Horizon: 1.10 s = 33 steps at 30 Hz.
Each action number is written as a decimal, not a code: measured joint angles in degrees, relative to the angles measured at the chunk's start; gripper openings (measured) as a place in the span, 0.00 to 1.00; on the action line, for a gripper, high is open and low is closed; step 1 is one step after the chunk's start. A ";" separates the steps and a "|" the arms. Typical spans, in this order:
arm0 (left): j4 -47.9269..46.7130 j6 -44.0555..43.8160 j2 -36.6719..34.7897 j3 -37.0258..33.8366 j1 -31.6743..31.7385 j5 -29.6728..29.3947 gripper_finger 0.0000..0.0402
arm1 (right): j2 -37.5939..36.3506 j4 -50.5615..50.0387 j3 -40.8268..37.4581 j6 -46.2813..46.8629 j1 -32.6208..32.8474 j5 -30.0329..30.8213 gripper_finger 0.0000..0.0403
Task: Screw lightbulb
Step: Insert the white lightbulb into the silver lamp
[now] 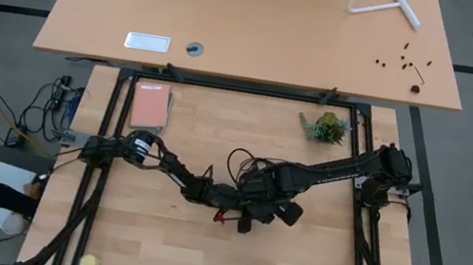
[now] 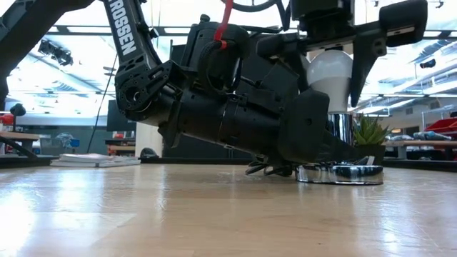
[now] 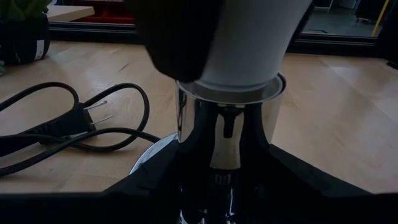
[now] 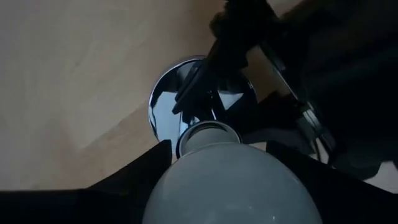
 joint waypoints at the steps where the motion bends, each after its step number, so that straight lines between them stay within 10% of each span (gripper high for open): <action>1: 0.00 -0.02 0.00 0.00 0.00 0.00 0.49 | 0.00 0.04 0.00 1.89 0.00 0.00 0.64; 33: 0.01 -0.26 0.02 -0.01 -0.02 0.09 0.49 | -0.42 3.91 -3.28 85.24 -0.79 1.06 0.67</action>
